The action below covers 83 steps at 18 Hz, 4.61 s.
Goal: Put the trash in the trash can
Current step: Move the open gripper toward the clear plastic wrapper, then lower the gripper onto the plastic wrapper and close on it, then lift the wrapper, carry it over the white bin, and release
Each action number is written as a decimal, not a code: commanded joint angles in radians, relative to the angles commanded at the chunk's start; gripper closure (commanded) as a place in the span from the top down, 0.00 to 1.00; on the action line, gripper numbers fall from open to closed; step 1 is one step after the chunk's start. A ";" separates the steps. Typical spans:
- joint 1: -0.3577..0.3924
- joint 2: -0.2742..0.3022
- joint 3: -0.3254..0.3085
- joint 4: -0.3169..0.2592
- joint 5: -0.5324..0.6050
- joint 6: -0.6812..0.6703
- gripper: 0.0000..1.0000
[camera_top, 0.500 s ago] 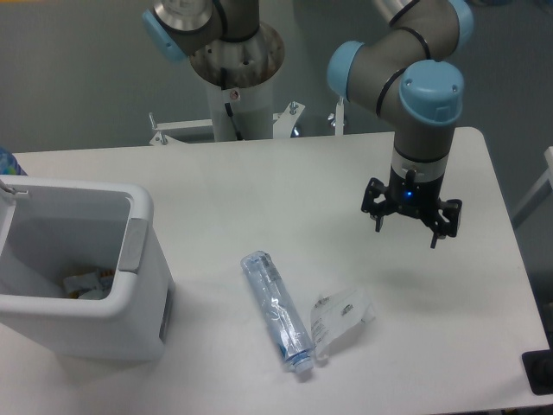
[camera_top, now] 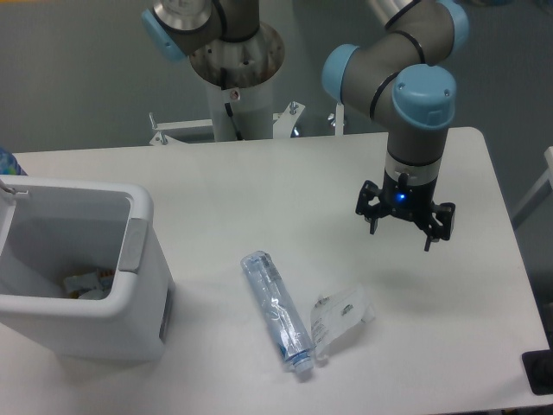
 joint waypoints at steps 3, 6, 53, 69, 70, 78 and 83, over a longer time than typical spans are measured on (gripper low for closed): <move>-0.014 -0.002 -0.035 0.049 -0.003 -0.069 1.00; -0.044 -0.047 -0.020 0.052 -0.003 -0.087 1.00; -0.086 -0.016 0.182 0.036 -0.334 -0.340 0.00; -0.323 0.190 0.161 0.036 -0.459 -0.453 0.00; -0.345 0.196 0.158 0.036 -0.459 -0.454 0.00; -0.482 0.275 0.070 0.034 -0.457 -0.466 0.15; -0.500 0.282 0.058 0.036 -0.454 -0.474 1.00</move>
